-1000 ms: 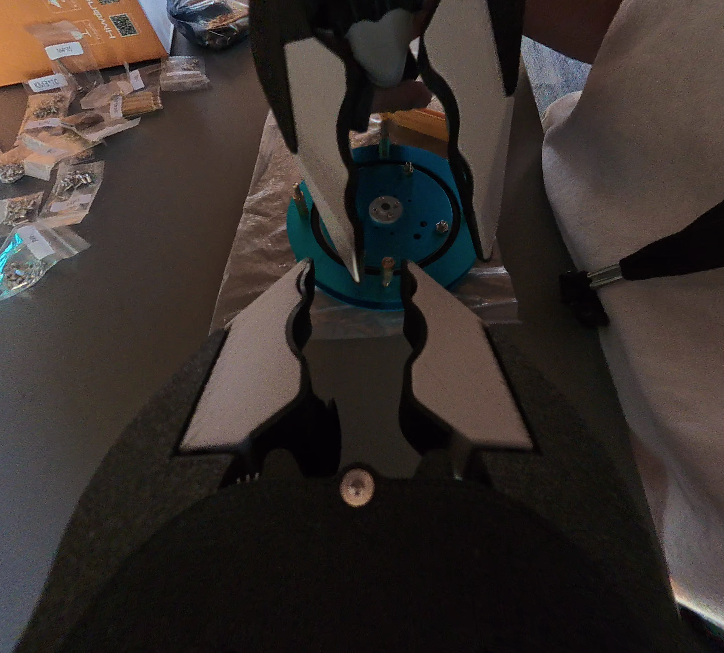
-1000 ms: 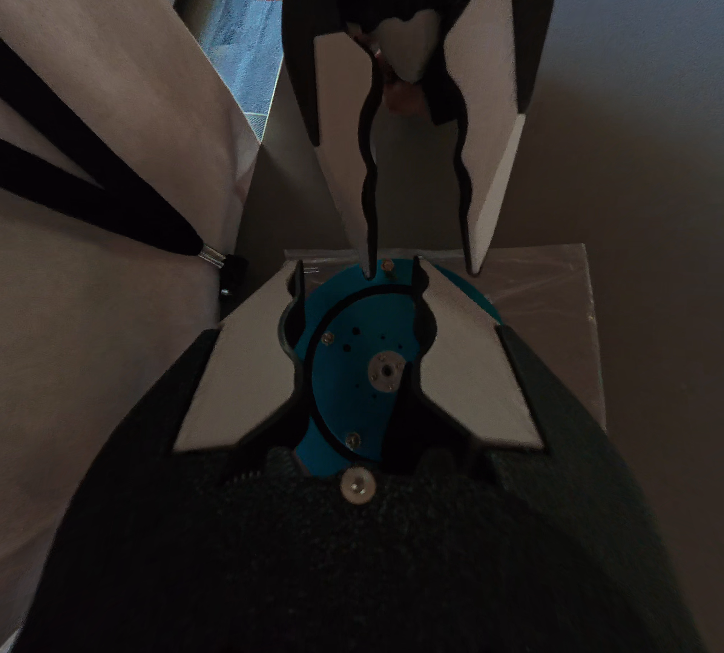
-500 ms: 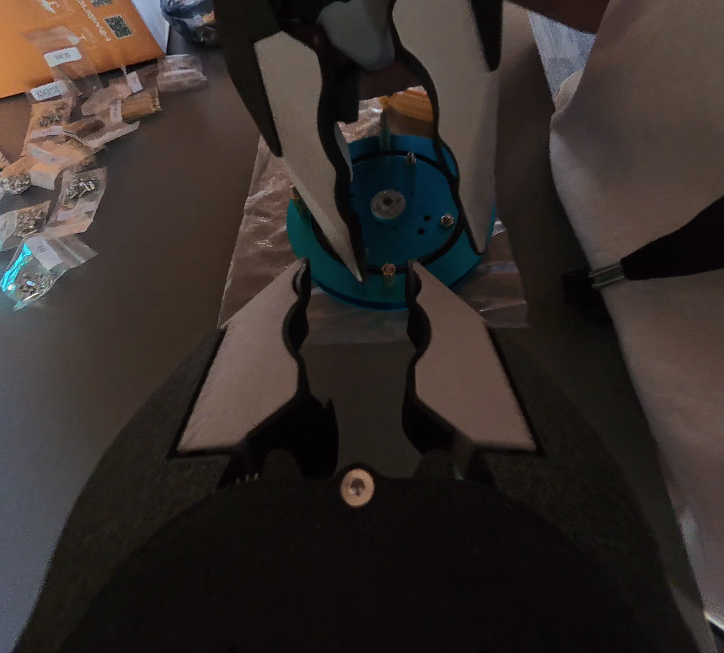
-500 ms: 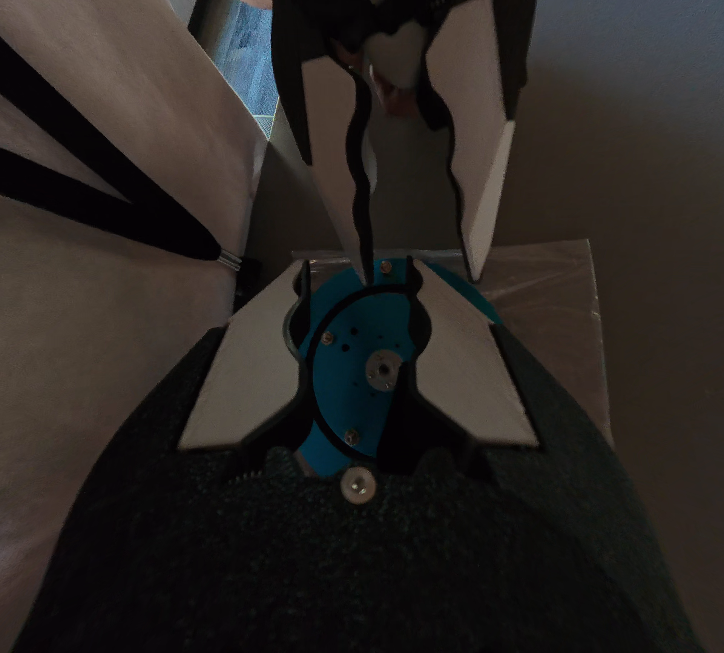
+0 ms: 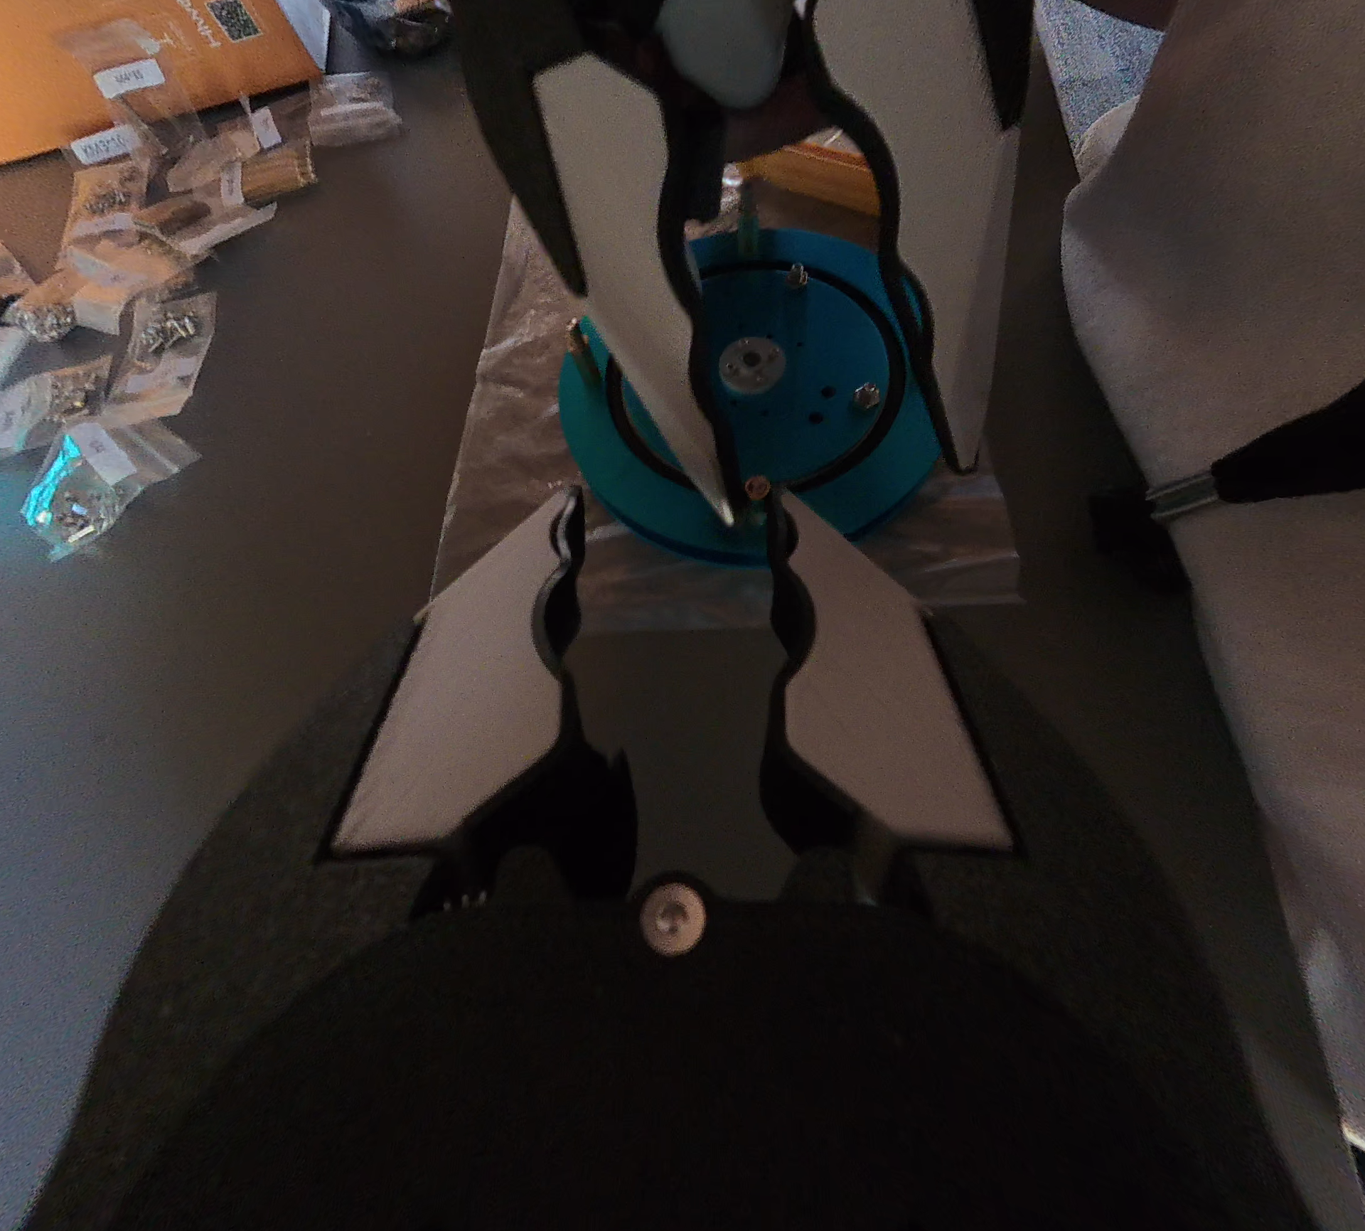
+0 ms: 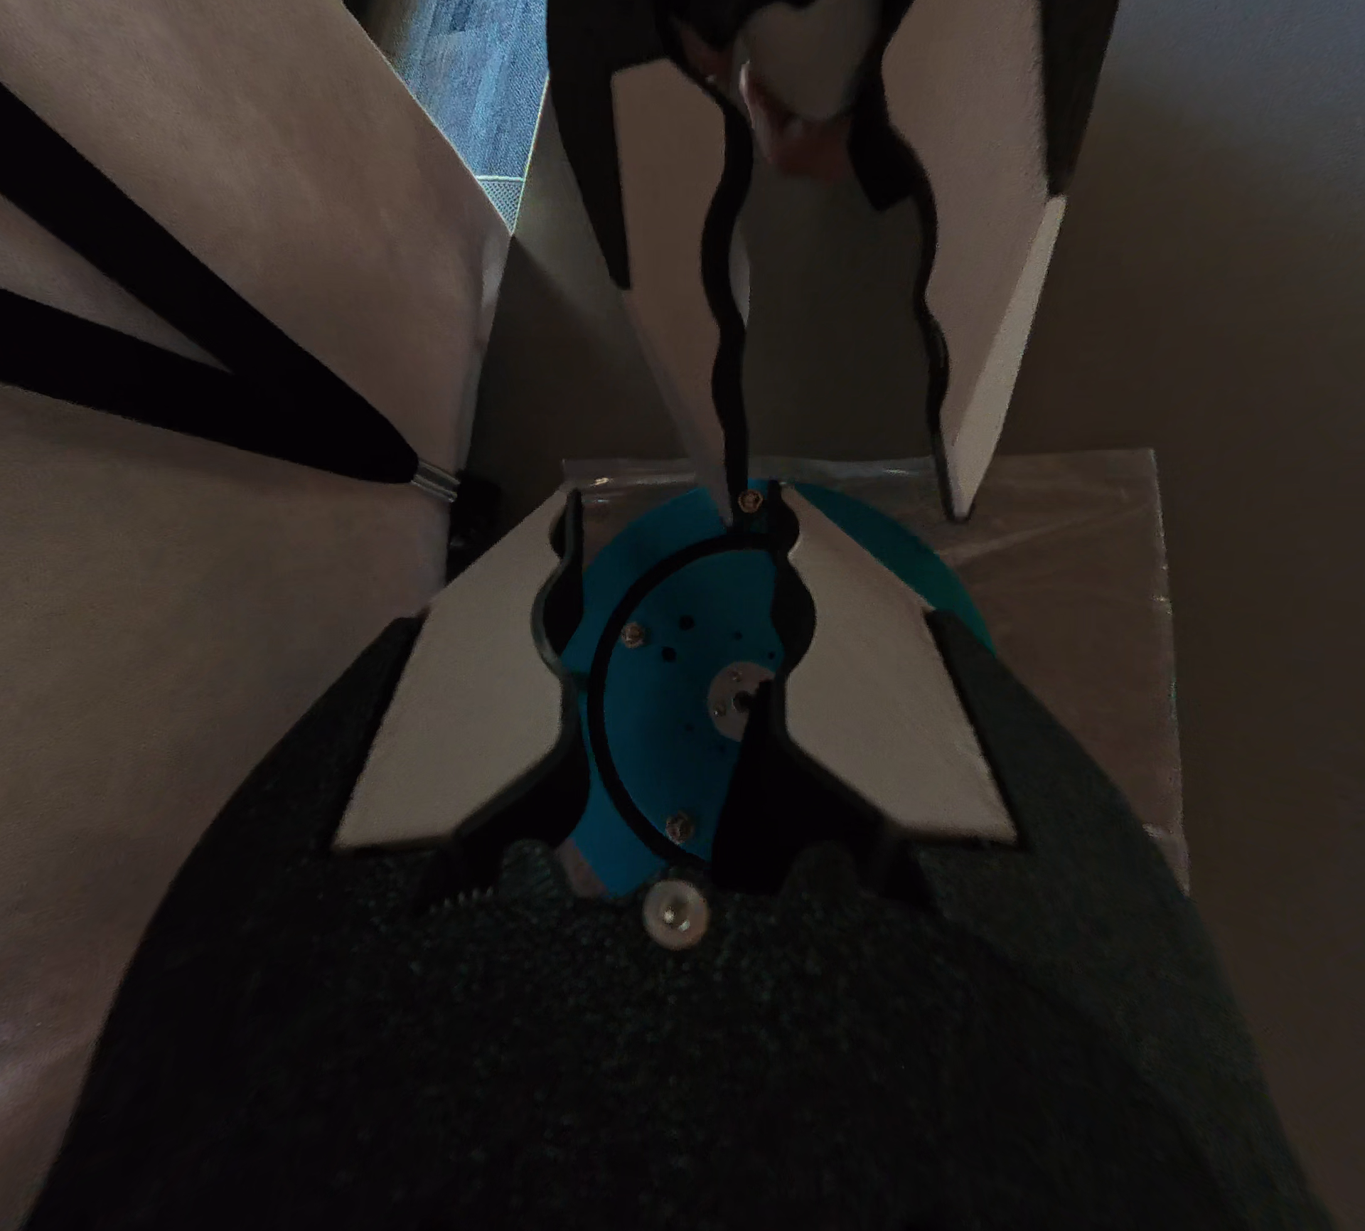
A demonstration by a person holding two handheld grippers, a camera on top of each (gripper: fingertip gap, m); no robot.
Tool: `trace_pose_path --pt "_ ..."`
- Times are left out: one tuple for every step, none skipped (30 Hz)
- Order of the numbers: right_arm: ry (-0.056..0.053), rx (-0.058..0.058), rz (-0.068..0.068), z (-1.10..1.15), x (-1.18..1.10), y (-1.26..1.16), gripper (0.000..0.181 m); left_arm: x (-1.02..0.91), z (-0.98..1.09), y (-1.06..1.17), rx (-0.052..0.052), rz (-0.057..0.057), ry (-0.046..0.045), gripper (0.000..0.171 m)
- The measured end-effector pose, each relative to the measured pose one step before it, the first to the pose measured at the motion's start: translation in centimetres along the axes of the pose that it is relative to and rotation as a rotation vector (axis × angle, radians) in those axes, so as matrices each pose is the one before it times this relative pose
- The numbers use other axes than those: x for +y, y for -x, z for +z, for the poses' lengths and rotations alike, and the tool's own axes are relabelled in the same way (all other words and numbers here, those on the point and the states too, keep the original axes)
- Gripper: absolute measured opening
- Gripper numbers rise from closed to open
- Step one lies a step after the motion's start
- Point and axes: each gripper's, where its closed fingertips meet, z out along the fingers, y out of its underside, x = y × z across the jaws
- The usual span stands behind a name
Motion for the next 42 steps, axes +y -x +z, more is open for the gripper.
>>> trace_pose_path --pt "0.0048 0.0057 0.0101 -0.279 0.262 -0.033 0.05 0.215 -0.279 0.146 -0.0034 -0.0099 0.00222 0.05" --pt "0.0053 0.0013 0.0136 -0.358 0.353 0.001 0.046 0.231 -0.309 0.16 -0.0084 -0.0038 0.00183 0.049" --pt "-0.0007 -0.0007 0.0123 -0.366 0.273 0.005 0.043 0.204 -0.294 0.152 -0.0096 -0.0052 0.00278 0.048" --pt "-0.0126 0.0121 0.007 -0.324 -0.004 -0.185 0.044 0.094 -0.222 -0.018 -0.0001 -0.0041 0.00051 0.048" --pt "-0.0195 0.0138 -0.0038 -0.199 -0.255 -0.214 0.044 -0.173 -0.136 -0.164 0.0086 -0.0044 -0.0099 0.048" --pt "-0.0234 0.0052 -0.0096 0.013 -0.472 -0.091 0.046 -0.466 -0.011 -0.22 0.0101 -0.0029 -0.01992 0.048" --pt "-0.0181 -0.009 -0.0087 0.264 -0.519 0.103 0.048 -0.535 0.143 -0.182 0.007 0.0044 -0.01783 0.048" --pt "-0.0037 -0.015 -0.0057 0.451 -0.355 0.187 0.051 -0.333 0.283 -0.093 0.0013 0.0125 -0.0041 0.048" --pt "0.0107 -0.0101 -0.0075 0.498 -0.107 0.151 0.053 -0.04 0.34 0.028 -0.0041 0.0163 0.00899 0.048" --pt "0.02 -0.0082 -0.0068 0.429 0.21 0.168 0.053 0.21 0.272 0.169 -0.0102 0.0149 0.01481 0.048" --pt "0.0245 0.0008 0.0013 0.239 0.404 0.036 0.053 0.373 0.13 0.096 -0.002 0.0056 0.01624 0.049" --pt "0.0078 0.0072 0.0096 -0.047 0.279 -0.052 0.053 0.357 -0.099 0.081 0.0013 -0.0067 0.00936 0.05" --pt "-0.0005 -0.003 0.0195 -0.312 0.247 0.104 0.054 0.235 -0.287 0.1 -0.0006 -0.0117 -0.00086 0.05" --pt "0.008 -0.0091 0.0196 -0.425 0.411 0.148 0.051 0.305 -0.368 0.215 -0.0087 -0.0092 0.004 0.048" --pt "-0.0022 0.0007 0.0133 -0.434 0.286 -0.019 0.047 0.264 -0.368 0.288 -0.0156 -0.0038 0.00308 0.048" --pt "-0.0185 0.0185 0.0044 -0.389 -0.067 -0.293 0.049 0.065 -0.29 0.122 -0.0059 -0.0027 -0.0031 0.048" --pt "-0.022 0.0152 -0.0045 -0.237 -0.296 -0.288 0.049 -0.347 -0.143 -0.193 0.0122 -0.0096 -0.01653 0.048" --pt "-0.0155 -0.002 -0.0064 0.048 -0.386 -0.038 0.049 -0.689 0.046 -0.394 0.0189 -0.0061 -0.02597 0.048" --pt "-0.0041 -0.0147 -0.0065 0.318 -0.376 0.144 0.051 -0.68 0.263 -0.497 0.0187 0.0084 -0.02085 0.048" --pt "0.0031 -0.0132 -0.0091 0.492 -0.295 0.148 0.053 -0.373 0.423 -0.335 0.0081 0.0186 -0.00318 0.048" --pt "0.011 -0.0104 -0.0134 0.535 -0.079 0.168 0.054 0.022 0.462 -0.03 -0.0062 0.0194 0.01272 0.048" --pt "0.0205 -0.0065 -0.0096 0.435 0.203 0.181 0.054 0.309 0.343 0.155 -0.009 0.0107 0.01771 0.048" --pt "0.0203 0.0048 -0.0009 0.198 0.347 0.016 0.055 0.477 0.151 0.284 -0.0086 -0.0034 0.01698 0.049" --pt "-0.0005 0.0083 0.0051 -0.164 0.133 -0.021 0.055 0.442 -0.119 0.162 0.0027 -0.0167 0.00923 0.051" --pt "0.0045 0.0057 0.0139 -0.383 0.337 -0.02 0.055 0.341 -0.352 0.179 -0.0007 -0.0171 0.00215 0.051" --pt "0.0072 -0.0041 0.0162 -0.481 0.464 0.087 0.049 0.369 -0.446 0.388 -0.0198 -0.008 0.00321 0.049" --pt "-0.0044 -0.0035 0.0148 -0.47 0.261 0.07 0.045 0.318 -0.43 0.241 -0.0139 -0.0048 0.00256 0.048" --pt "-0.0183 0.0212 0.0051 -0.4 -0.071 -0.364 0.047 0.151 -0.319 -0.024 0.0013 -0.0079 -0.00063 0.047" --pt "-0.019 0.0167 -0.0041 -0.23 -0.252 -0.313 0.048 -0.191 -0.111 -0.233 0.0109 -0.0086 -0.01216 0.048" --pt "-0.017 0.0006 -0.0106 0.048 -0.404 -0.081 0.049 -0.506 0.101 -0.374 0.0151 -0.0025 -0.01912 0.048" --pt "-0.0125 -0.0049 -0.0155 0.318 -0.473 0.016 0.052 -0.548 0.331 -0.424 0.0148 0.0101 -0.01419 0.048" --pt "-0.0026 -0.0034 -0.0168 0.509 -0.359 0.017 0.055 -0.378 0.482 -0.311 0.0074 0.0202 -0.00075 0.048" --pt "0.01 -0.0133 -0.0108 0.535 -0.125 0.238 0.056 -0.136 0.481 -0.056 -0.0043 0.0206 0.00835 0.048" --pt "0.0171 -0.0208 -0.0035 0.461 0.093 0.385 0.055 0.11 0.346 0.098 -0.0053 0.0121 0.01372 0.048" --pt "0.0189 -0.0047 0.0039 0.255 0.282 0.175 0.056 0.258 0.136 0.254 -0.0076 -0.0014 0.01108 0.048" --pt "0.0103 0.0085 0.0082 -0.055 0.334 -0.005 0.057 0.355 -0.132 0.241 -0.0012 -0.0131 0.0067 0.052" --pt "-0.0015 0.0063 0.0122 -0.374 0.286 0.003 0.058 0.304 -0.378 0.168 0.004 -0.0203 0.00164 0.052" --pt "0.0083 -0.0031 0.0179 -0.507 0.489 0.086 0.052 0.4 -0.475 0.387 -0.0162 -0.0111 0.0049 0.049" --pt "0.001 -0.0074 0.0185 -0.522 0.364 0.134 0.045 0.338 -0.484 0.37 -0.0206 -0.0018 0.00216 0.048" --pt "-0.0195 0.0152 0.0106 -0.449 -0.051 -0.216 0.048 0.153 -0.375 0.027 0.0001 -0.0068 -0.0022 0.048" --pt "-0.0247 0.0179 -0.0031 -0.32 -0.309 -0.309 0.05 -0.285 -0.2 -0.221 0.0127 -0.0127 -0.01625 0.048" --pt "-0.0215 0.0057 -0.0087 -0.063 -0.432 -0.159 0.051 -0.59 0.026 -0.4 0.0187 -0.0047 -0.02446 0.048"
